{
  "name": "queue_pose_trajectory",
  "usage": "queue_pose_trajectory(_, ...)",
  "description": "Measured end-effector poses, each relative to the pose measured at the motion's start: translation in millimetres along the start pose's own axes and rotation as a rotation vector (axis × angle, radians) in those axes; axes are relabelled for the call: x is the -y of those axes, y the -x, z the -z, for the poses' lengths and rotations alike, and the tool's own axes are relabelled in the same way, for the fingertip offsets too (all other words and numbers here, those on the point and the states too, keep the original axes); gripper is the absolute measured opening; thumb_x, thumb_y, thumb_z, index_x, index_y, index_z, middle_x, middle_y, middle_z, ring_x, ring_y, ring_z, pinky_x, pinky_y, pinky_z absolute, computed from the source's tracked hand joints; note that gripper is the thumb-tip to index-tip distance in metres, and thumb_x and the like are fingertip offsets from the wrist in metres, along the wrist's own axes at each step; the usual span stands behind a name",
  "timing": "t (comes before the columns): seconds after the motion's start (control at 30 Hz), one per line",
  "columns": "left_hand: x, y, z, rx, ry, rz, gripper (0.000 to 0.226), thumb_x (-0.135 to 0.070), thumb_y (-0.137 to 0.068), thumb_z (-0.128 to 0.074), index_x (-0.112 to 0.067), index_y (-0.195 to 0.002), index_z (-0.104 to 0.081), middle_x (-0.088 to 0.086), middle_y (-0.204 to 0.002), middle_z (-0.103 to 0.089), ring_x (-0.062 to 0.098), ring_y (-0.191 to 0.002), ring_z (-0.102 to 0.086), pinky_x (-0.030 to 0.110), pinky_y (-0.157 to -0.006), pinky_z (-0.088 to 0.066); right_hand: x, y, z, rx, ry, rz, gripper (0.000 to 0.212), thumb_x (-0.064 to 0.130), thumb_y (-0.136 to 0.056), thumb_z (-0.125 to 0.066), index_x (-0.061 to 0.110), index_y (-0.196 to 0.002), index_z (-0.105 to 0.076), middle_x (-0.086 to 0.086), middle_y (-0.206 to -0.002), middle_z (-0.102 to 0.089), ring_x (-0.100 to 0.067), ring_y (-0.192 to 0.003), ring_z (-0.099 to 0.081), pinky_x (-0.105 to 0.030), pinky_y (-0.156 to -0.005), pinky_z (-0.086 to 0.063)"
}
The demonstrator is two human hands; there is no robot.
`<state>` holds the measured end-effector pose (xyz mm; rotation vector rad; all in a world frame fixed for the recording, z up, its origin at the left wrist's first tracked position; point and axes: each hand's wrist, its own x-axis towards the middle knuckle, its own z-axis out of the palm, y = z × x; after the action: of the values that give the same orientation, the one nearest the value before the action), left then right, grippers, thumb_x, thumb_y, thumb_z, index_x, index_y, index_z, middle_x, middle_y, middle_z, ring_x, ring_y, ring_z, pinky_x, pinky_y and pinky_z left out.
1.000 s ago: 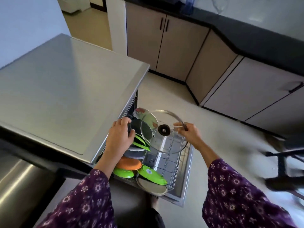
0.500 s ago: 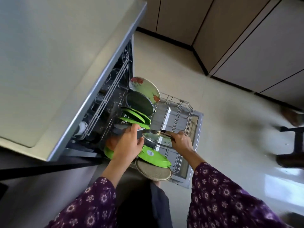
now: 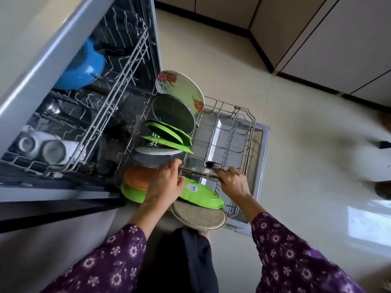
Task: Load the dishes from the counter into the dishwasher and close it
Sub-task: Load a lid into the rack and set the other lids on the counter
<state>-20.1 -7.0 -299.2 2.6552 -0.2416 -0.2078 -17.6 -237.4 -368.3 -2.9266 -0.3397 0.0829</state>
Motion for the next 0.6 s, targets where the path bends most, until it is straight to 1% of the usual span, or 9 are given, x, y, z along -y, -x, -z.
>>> queue_pose_trajectory(0.1, 6, -3, -5, -0.018, -0.026, -0.02, 0.033, -0.013, -0.078, -0.071, -0.006, -0.106, -0.056, 0.012, -0.091, -0.064, 0.028, -0.084, -0.061, 0.035, -0.068, -0.053, -4, 4, -12, -0.028, -0.024, 0.003, 0.053, 0.0, -0.058, -0.079, 0.021, -0.106, -0.07, 0.003, -0.069, -0.071, -0.022, -0.064, -0.062, -0.029, -0.046, -0.053)
queue_pose_trajectory(0.2, 6, -1, -11, -0.005, -0.031, -0.009, 0.031, -0.014, -0.079, -0.07, -0.008, -0.107, -0.056, 0.01, -0.092, -0.064, 0.024, -0.082, -0.063, 0.03, -0.064, -0.052, -9, 9, -19, -0.084, -0.022, 0.034, 0.053, -0.002, -0.061, -0.076, 0.02, -0.109, -0.069, 0.003, -0.071, -0.071, -0.022, -0.064, -0.062, -0.031, -0.048, -0.054)
queue_pose_trajectory(0.27, 3, 3, -16, 0.024, -0.028, 0.009, 0.03, -0.016, -0.08, -0.068, -0.01, -0.107, -0.055, 0.008, -0.092, -0.064, 0.022, -0.078, -0.063, 0.027, -0.059, -0.049, -9, 11, -22, -0.119, -0.005, 0.047, 0.053, -0.002, -0.06, -0.073, 0.02, -0.109, -0.07, 0.004, -0.072, -0.072, -0.022, -0.064, -0.062, -0.031, -0.048, -0.054)
queue_pose_trajectory(0.33, -1, 8, -20, 0.052, -0.04, 0.026, 0.03, -0.02, -0.083, -0.066, -0.012, -0.109, -0.053, 0.006, -0.089, -0.063, 0.02, -0.073, -0.06, 0.024, -0.055, -0.042, -7, 16, -26, -0.161, 0.004, 0.062, 0.047, 0.0, -0.064, -0.064, 0.018, -0.107, -0.07, 0.004, -0.077, -0.073, -0.022, -0.064, -0.063, -0.031, -0.049, -0.054)
queue_pose_trajectory(0.4, -5, 13, -22, 0.078, -0.068, 0.031, 0.029, -0.024, -0.087, -0.061, -0.013, -0.112, -0.049, 0.003, -0.089, -0.061, 0.016, -0.071, -0.055, 0.022, -0.056, -0.038, -3, 23, -28, -0.213, 0.009, 0.096, 0.041, 0.005, -0.072, -0.048, 0.016, -0.103, -0.071, 0.004, -0.083, -0.074, -0.02, -0.064, -0.062, -0.031, -0.048, -0.054)
queue_pose_trajectory(0.43, -6, 15, -22, 0.086, -0.076, 0.033, 0.029, -0.025, -0.089, -0.059, -0.014, -0.113, -0.048, 0.003, -0.091, -0.06, 0.016, -0.073, -0.055, 0.021, -0.059, -0.038, -1, 27, -27, -0.241, 0.007, 0.097, 0.042, 0.007, -0.073, -0.043, 0.015, -0.102, -0.072, 0.004, -0.08, -0.073, -0.02, -0.062, -0.061, -0.03, -0.046, -0.053)
queue_pose_trajectory(0.47, -6, 16, -22, 0.086, -0.076, 0.038, 0.029, -0.025, -0.089, -0.058, -0.014, -0.114, -0.048, 0.003, -0.093, -0.06, 0.017, -0.076, -0.057, 0.022, -0.062, -0.039, 2, 31, -24, -0.268, 0.005, 0.078, 0.041, 0.007, -0.072, -0.044, 0.015, -0.1, -0.073, 0.005, -0.074, -0.072, -0.018, -0.058, -0.06, -0.028, -0.043, -0.052)
queue_pose_trajectory(0.53, -6, 17, -20, 0.086, -0.069, 0.057, 0.029, -0.025, -0.089, -0.058, -0.013, -0.114, -0.05, 0.005, -0.096, -0.061, 0.02, -0.08, -0.06, 0.024, -0.065, -0.04, 7, 36, -21, -0.315, -0.008, 0.015, 0.04, 0.004, -0.066, -0.053, 0.015, -0.097, -0.075, 0.004, -0.06, -0.065, -0.016, -0.052, -0.057, -0.025, -0.037, -0.047)
queue_pose_trajectory(0.6, -6, 18, -20, 0.09, -0.069, 0.068, 0.029, -0.024, -0.088, -0.059, -0.013, -0.113, -0.051, 0.005, -0.096, -0.061, 0.021, -0.08, -0.061, 0.024, -0.064, -0.038, 8, 42, -21, -0.33, -0.005, -0.005, 0.042, 0.004, -0.065, -0.051, 0.016, -0.097, -0.075, 0.005, -0.058, -0.063, -0.015, -0.051, -0.056, -0.023, -0.036, -0.046)
